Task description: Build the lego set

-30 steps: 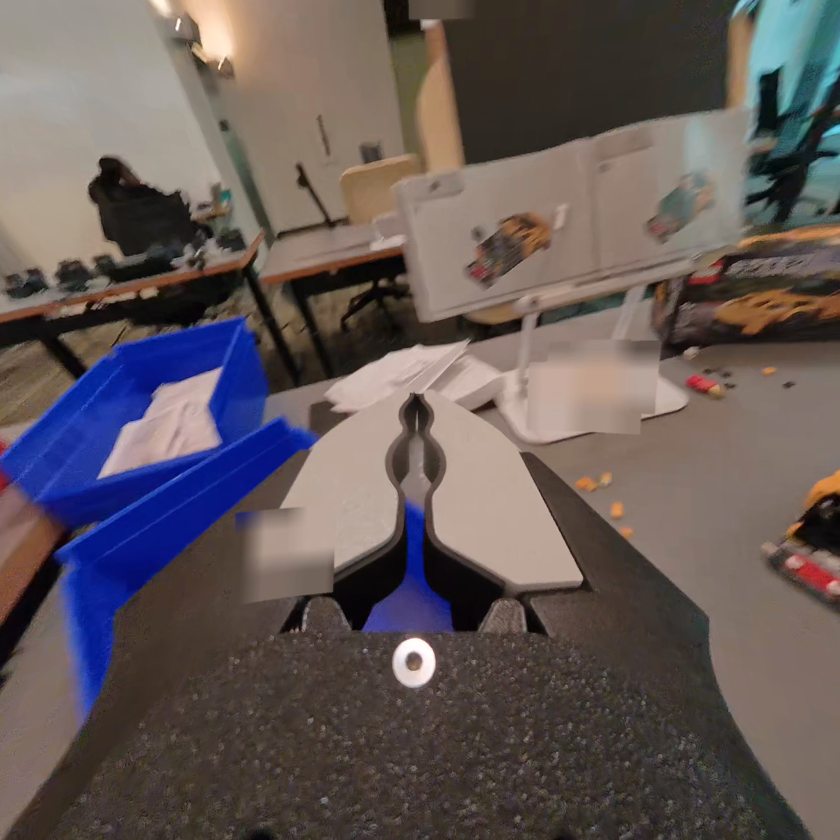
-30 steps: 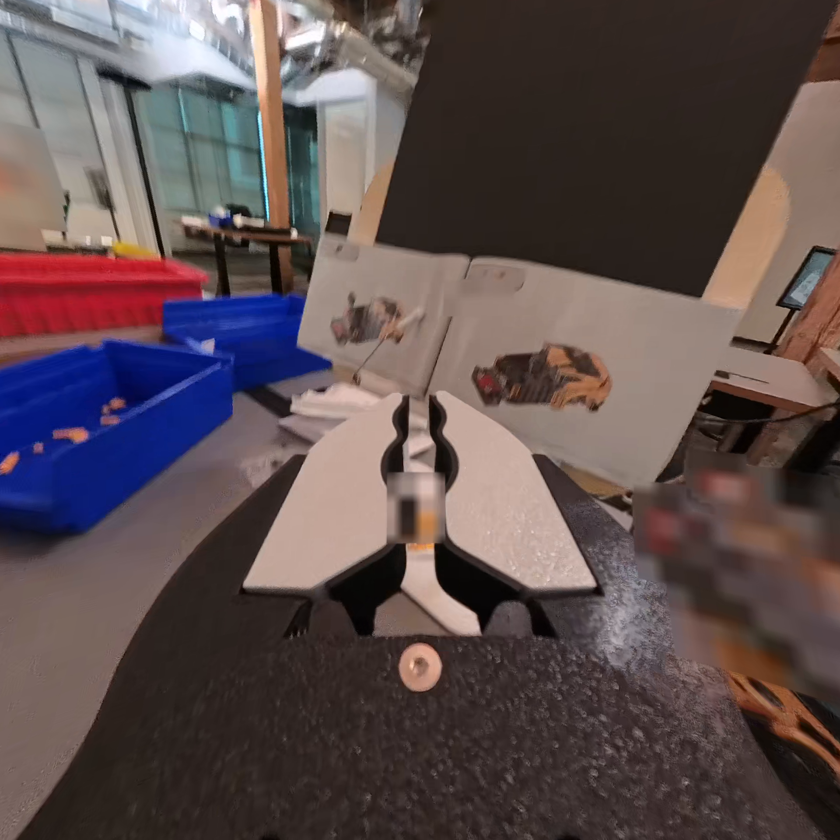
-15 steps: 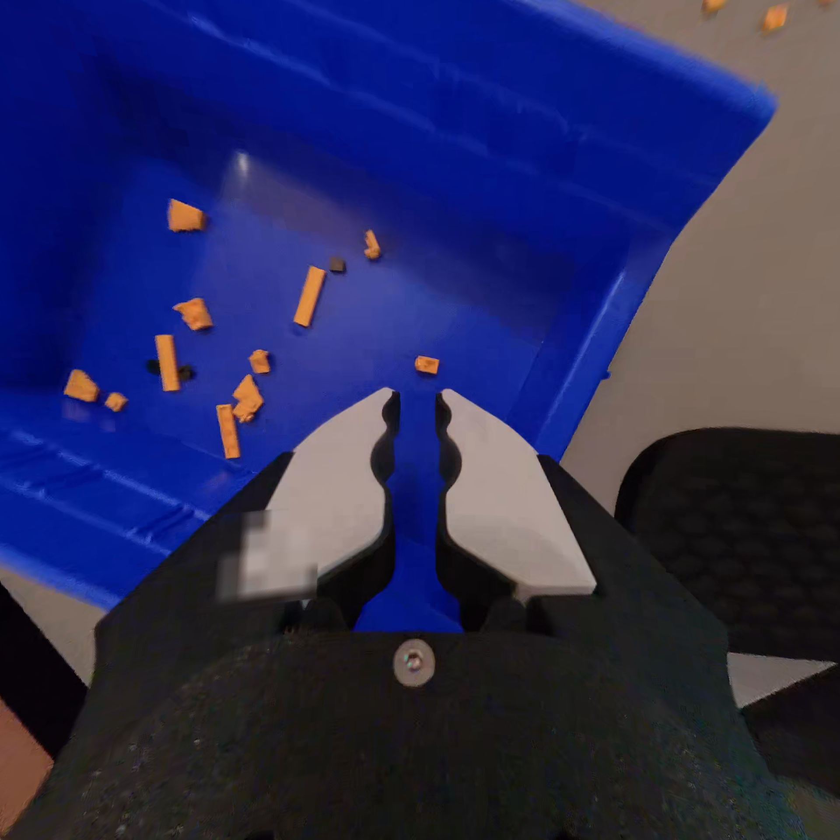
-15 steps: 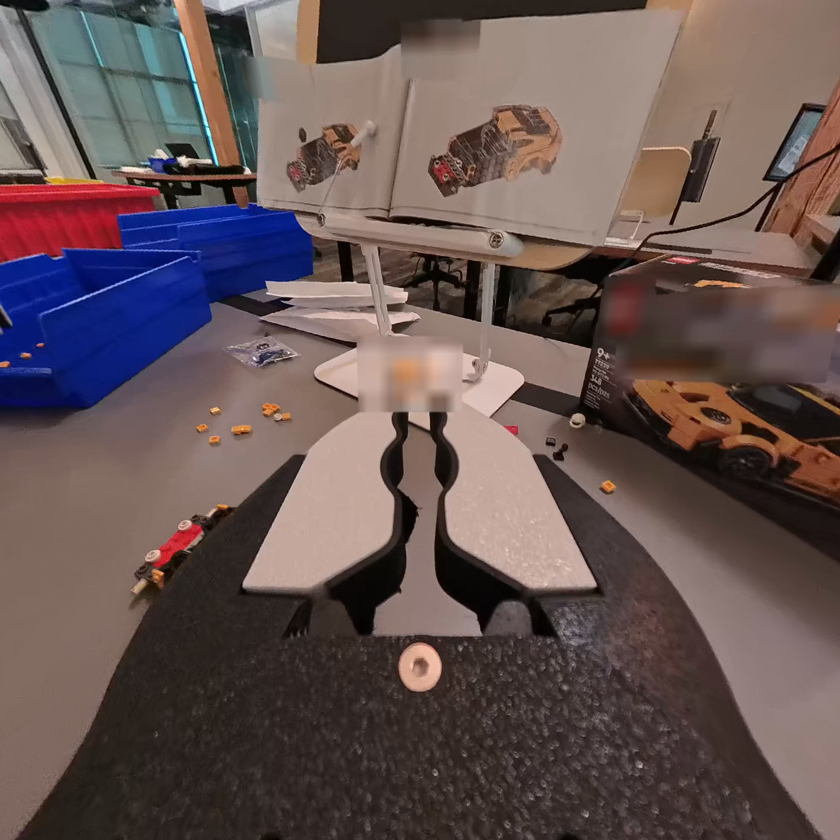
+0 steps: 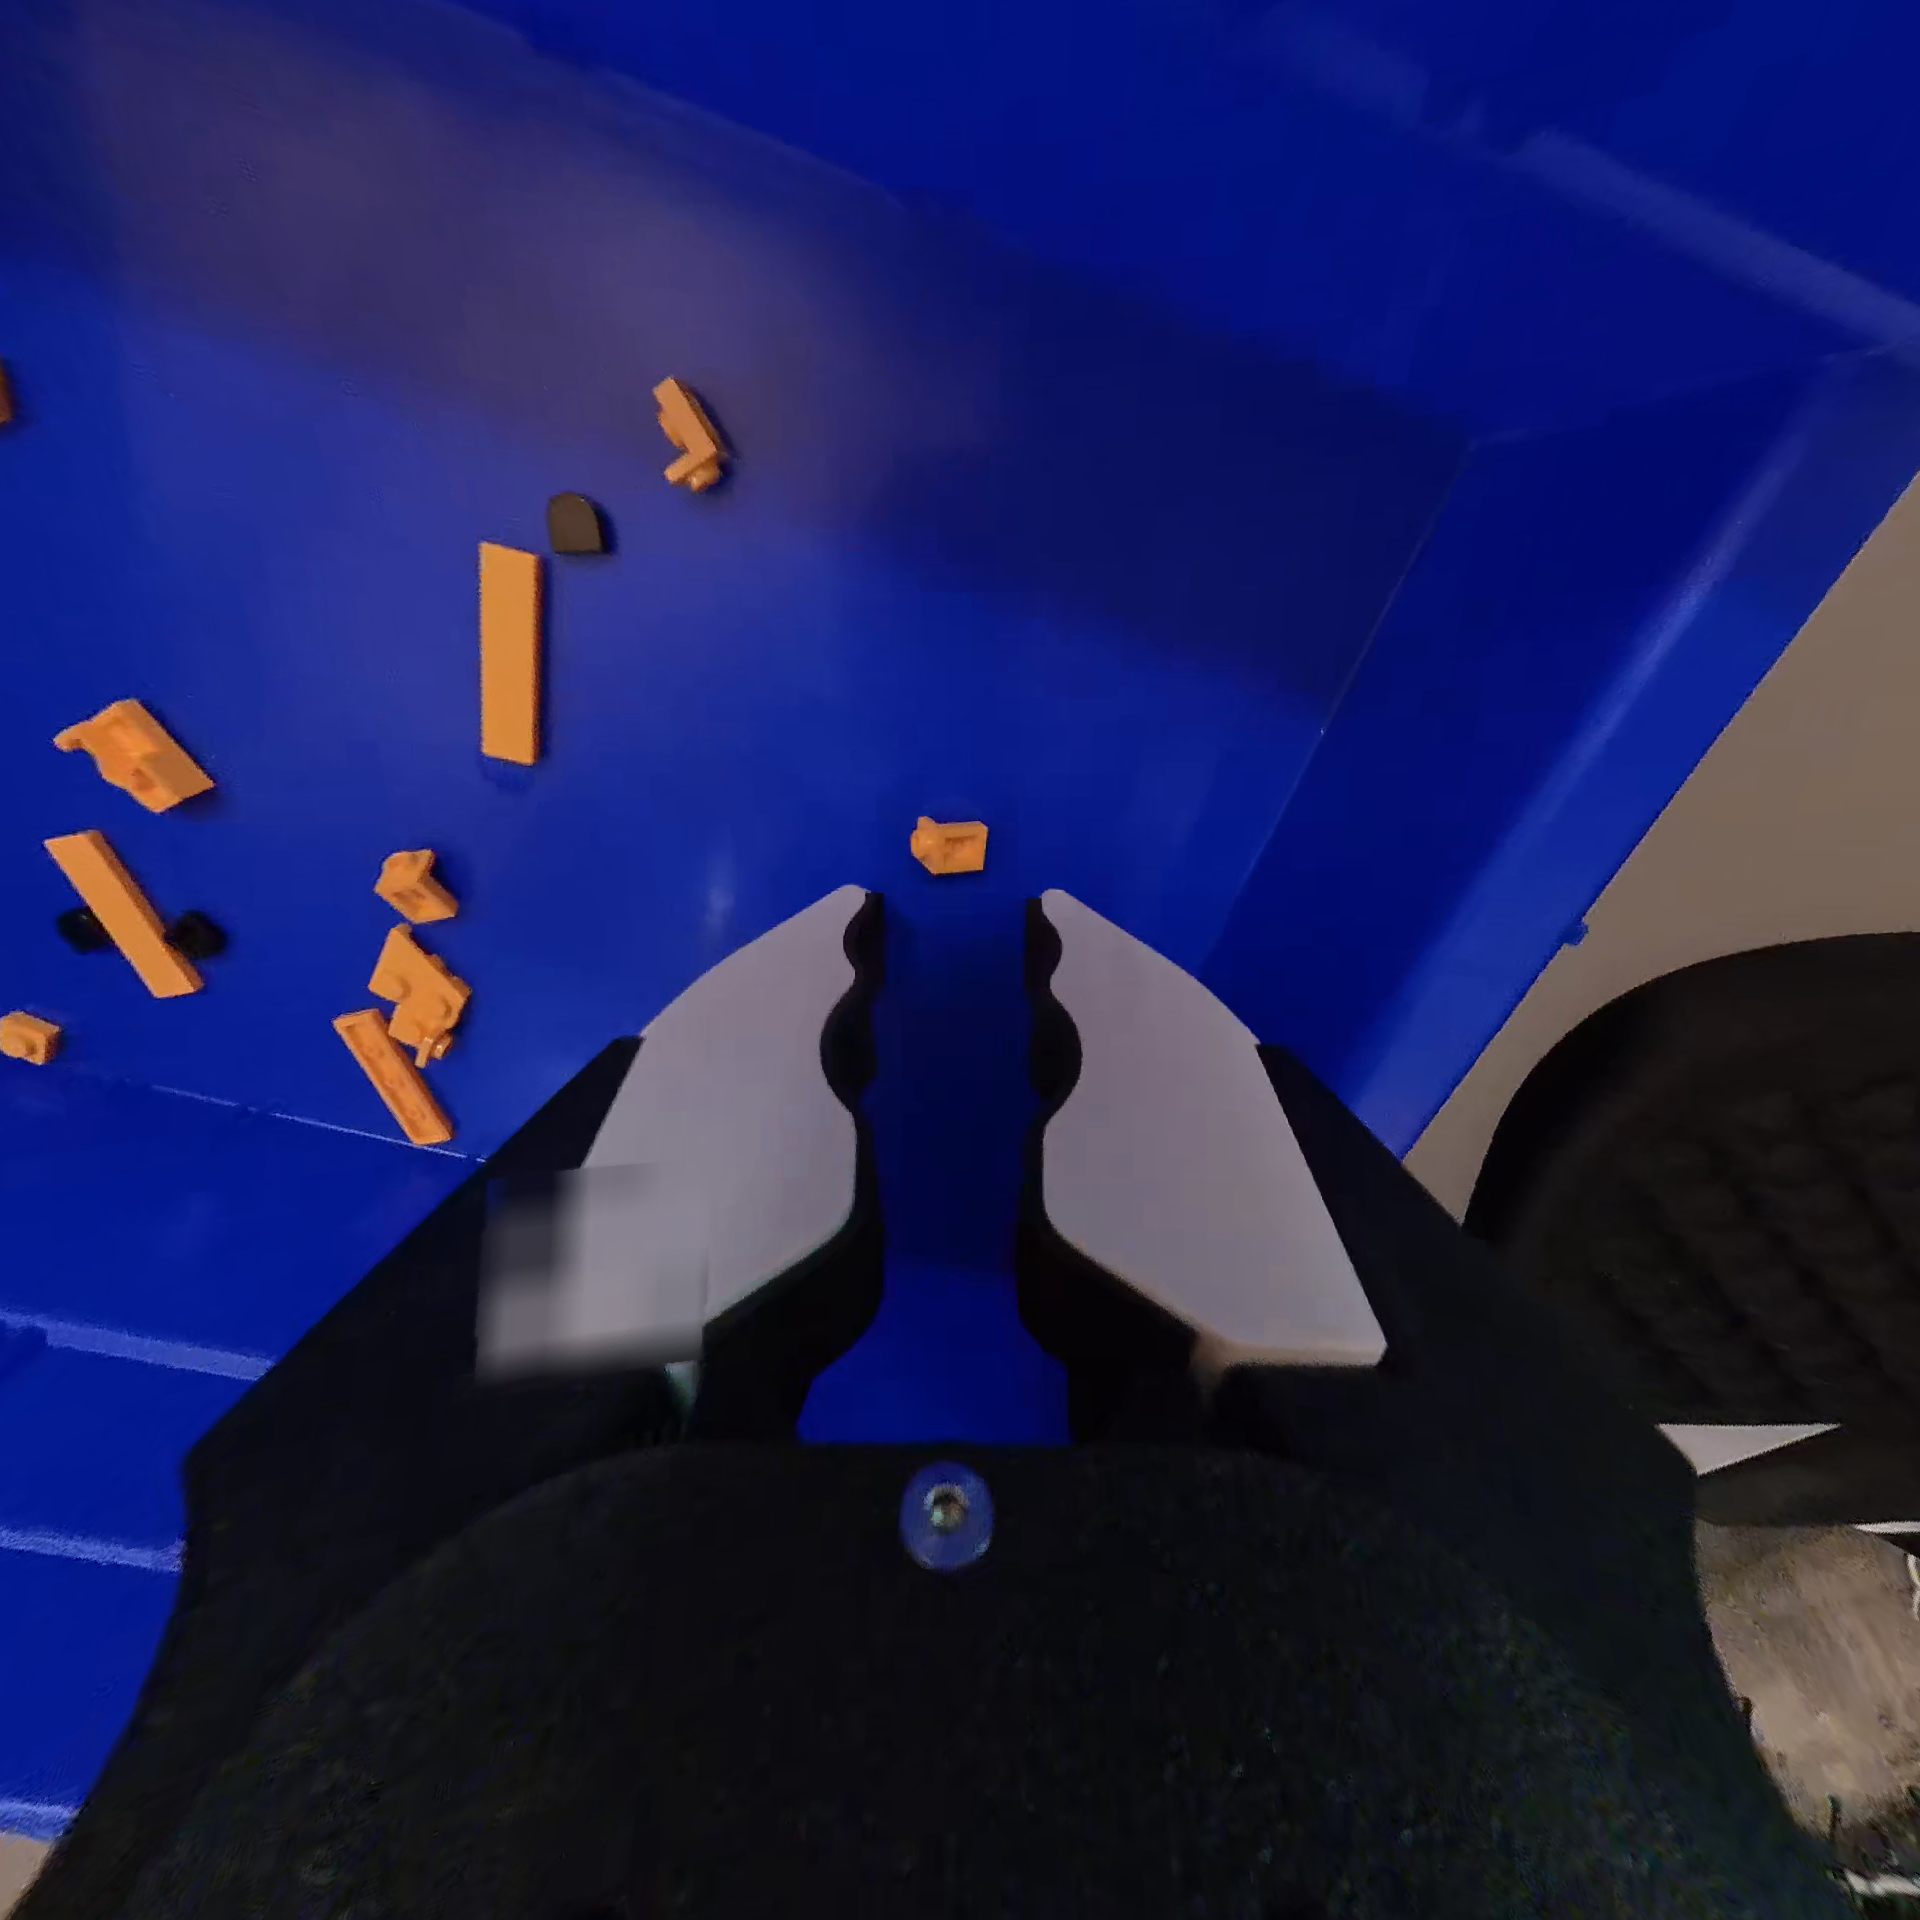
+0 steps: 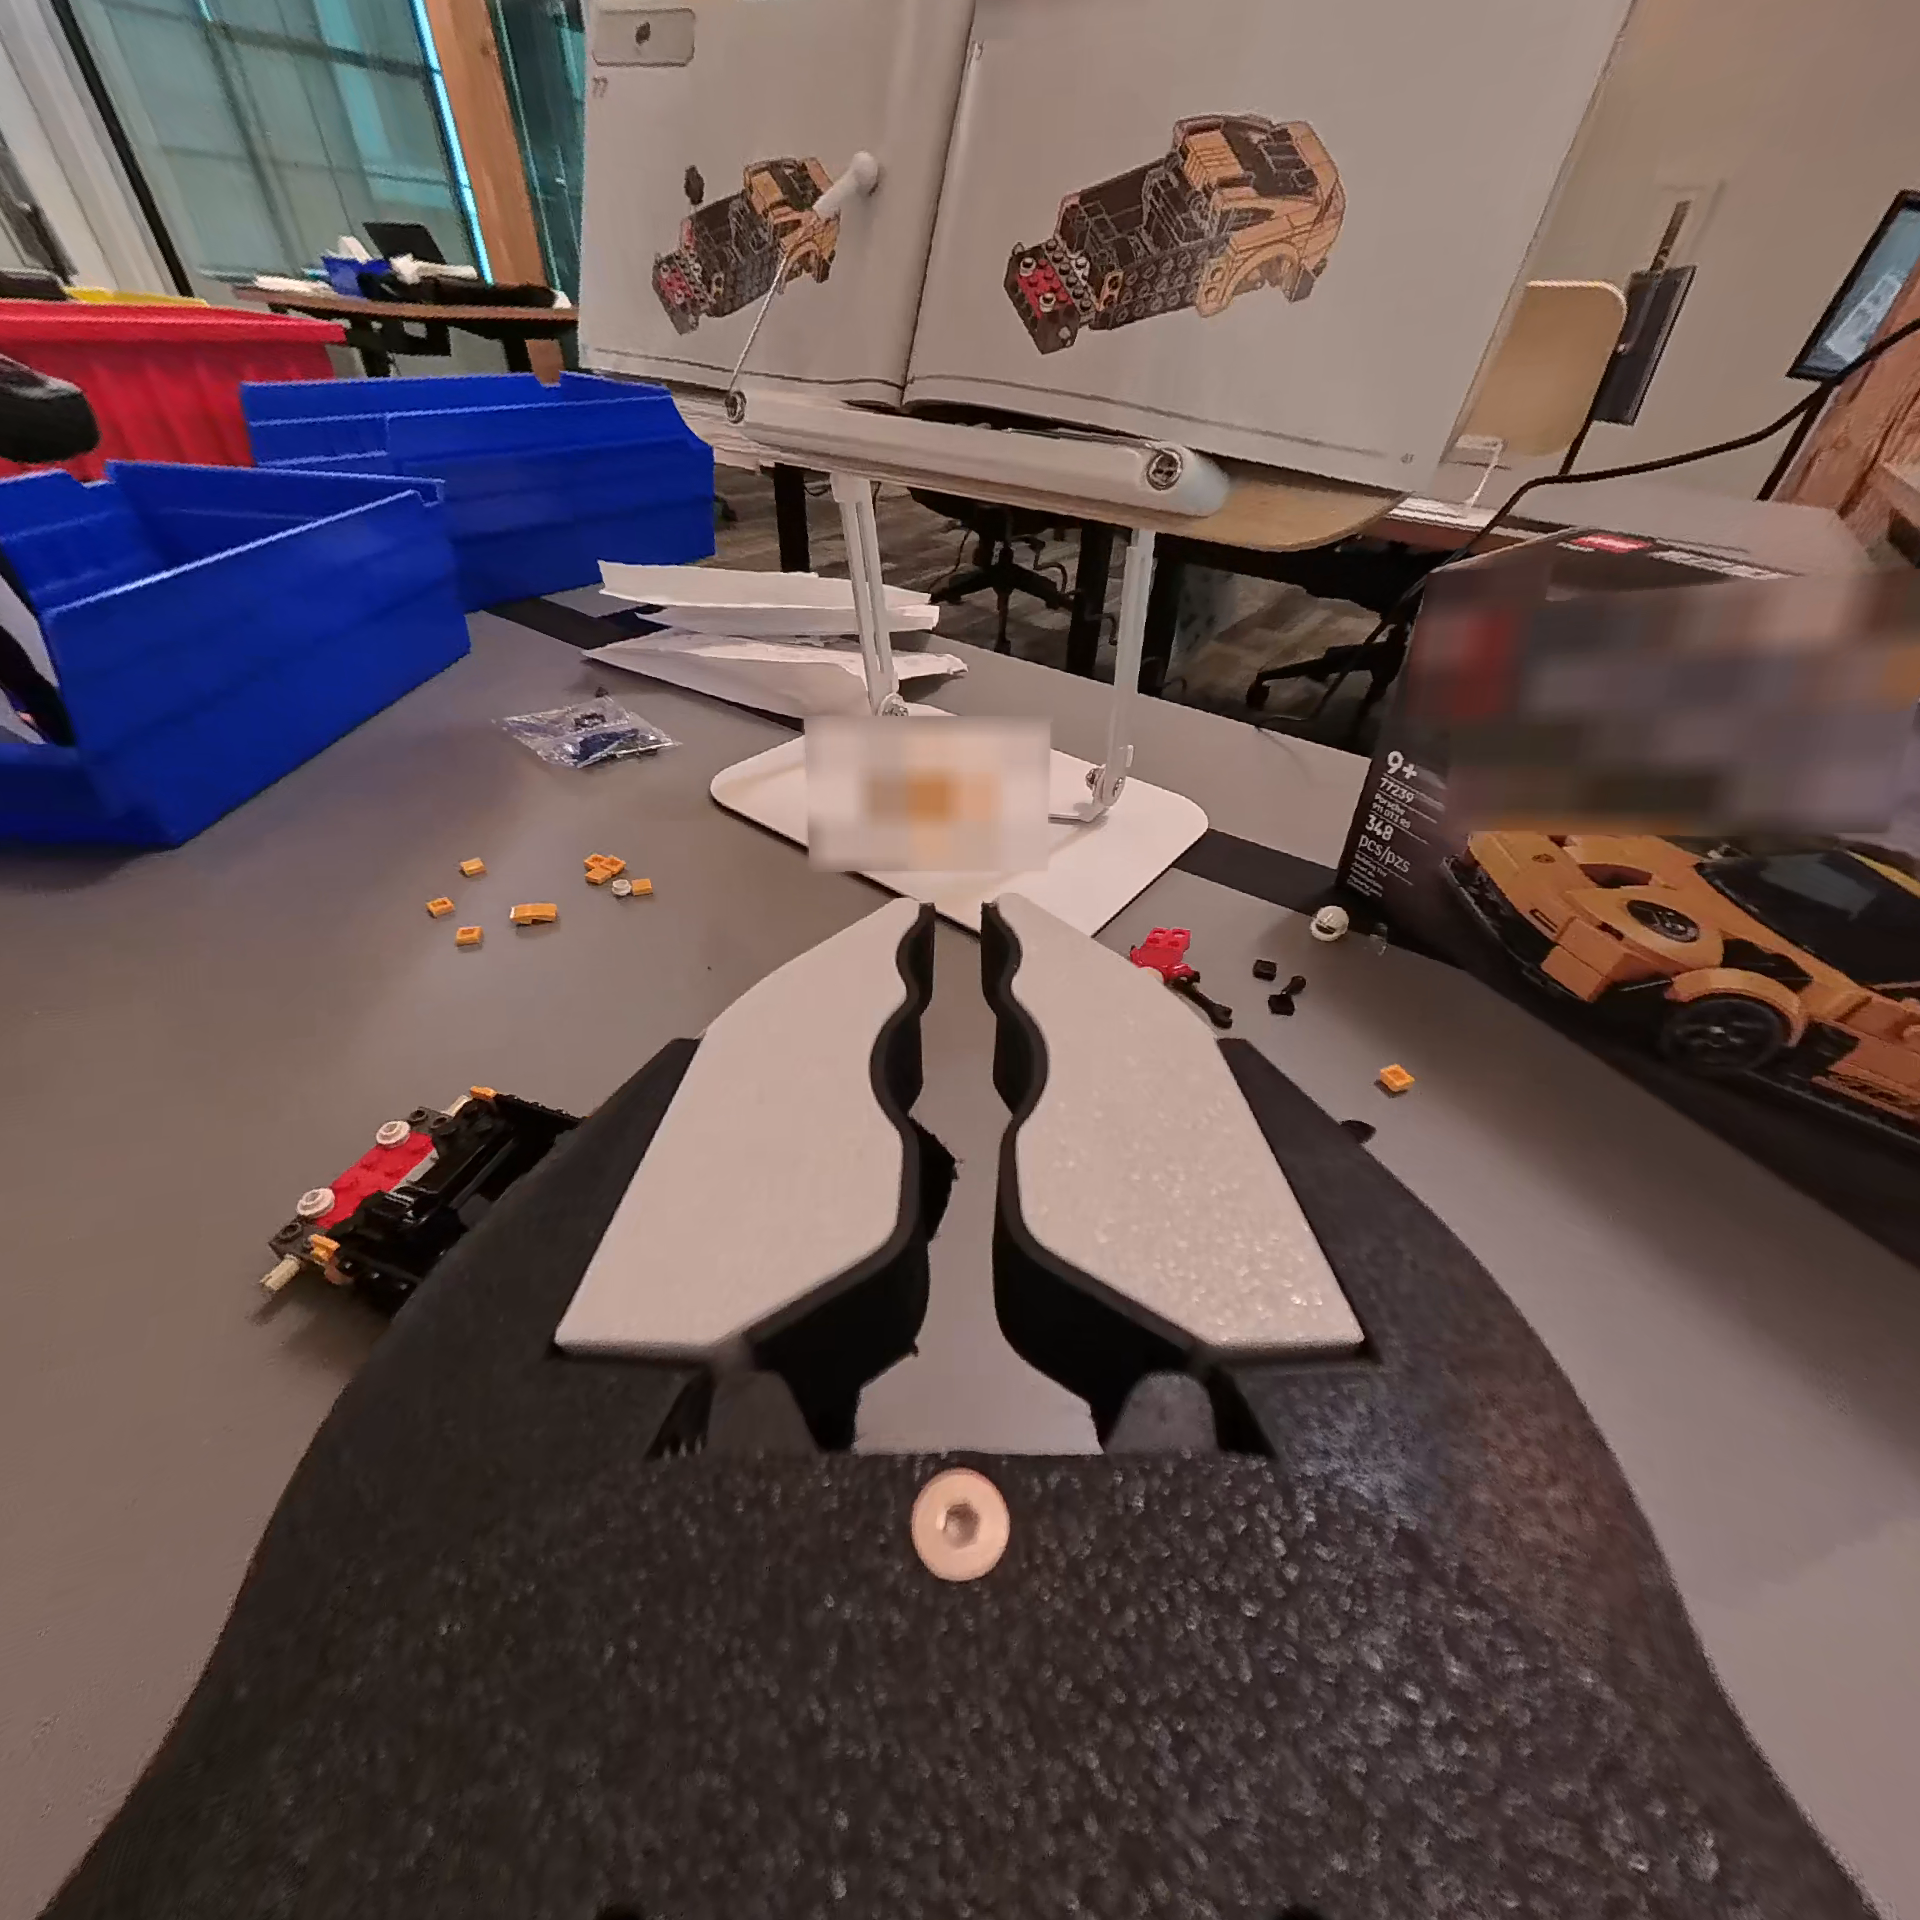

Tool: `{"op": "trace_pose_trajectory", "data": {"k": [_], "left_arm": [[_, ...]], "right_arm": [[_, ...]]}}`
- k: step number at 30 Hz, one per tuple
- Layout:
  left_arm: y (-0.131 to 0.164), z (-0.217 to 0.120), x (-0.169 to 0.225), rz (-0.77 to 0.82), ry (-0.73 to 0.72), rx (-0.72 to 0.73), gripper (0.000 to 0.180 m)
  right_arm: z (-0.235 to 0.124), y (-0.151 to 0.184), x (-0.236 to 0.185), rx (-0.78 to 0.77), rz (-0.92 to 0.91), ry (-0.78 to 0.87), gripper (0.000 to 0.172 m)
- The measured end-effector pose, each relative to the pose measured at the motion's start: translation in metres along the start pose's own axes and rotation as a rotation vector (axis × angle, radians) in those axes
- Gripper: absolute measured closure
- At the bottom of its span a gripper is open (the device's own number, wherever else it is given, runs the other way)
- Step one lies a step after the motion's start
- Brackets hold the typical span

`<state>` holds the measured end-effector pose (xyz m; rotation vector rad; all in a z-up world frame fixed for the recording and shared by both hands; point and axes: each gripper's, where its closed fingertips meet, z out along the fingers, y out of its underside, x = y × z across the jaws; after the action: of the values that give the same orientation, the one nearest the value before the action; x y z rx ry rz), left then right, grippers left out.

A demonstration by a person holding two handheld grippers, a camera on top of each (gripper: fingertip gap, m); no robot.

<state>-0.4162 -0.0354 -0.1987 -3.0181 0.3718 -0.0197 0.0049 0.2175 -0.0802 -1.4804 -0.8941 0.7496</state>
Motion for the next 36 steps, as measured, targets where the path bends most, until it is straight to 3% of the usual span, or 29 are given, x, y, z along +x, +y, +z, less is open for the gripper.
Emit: {"op": "trace_pose_trajectory", "data": {"k": [9,17,20,24,29,32,36], "left_arm": [[-0.012,-0.002,0.003,0.074,-0.035,-0.06,0.153],[-0.018,0.002,-0.002,0.034,-0.02,-0.044,0.167],[-0.039,-0.028,0.014,0.029,0.019,0.129,0.167],[-0.089,-0.092,0.076,0.039,0.272,0.537,0.168],[-0.128,-0.162,0.189,0.15,0.843,0.943,0.168],[-0.14,-0.182,0.242,0.191,1.172,1.073,0.168],[-0.157,-0.181,0.291,0.187,1.515,1.083,0.168]], "right_arm": [[-0.001,-0.001,-0.001,0.001,0.002,-0.003,0.163],[-0.002,-0.001,-0.001,0.004,0.008,-0.004,0.163],[-0.003,-0.003,-0.002,0.012,0.007,-0.006,0.163],[-0.004,-0.006,-0.006,0.023,-0.005,-0.019,0.164],[-0.007,-0.015,-0.028,0.067,-0.061,-0.096,0.163],[-0.015,-0.027,-0.058,0.135,-0.13,-0.22,0.164],[-0.032,-0.043,-0.107,0.224,-0.173,-0.412,0.163]]}}
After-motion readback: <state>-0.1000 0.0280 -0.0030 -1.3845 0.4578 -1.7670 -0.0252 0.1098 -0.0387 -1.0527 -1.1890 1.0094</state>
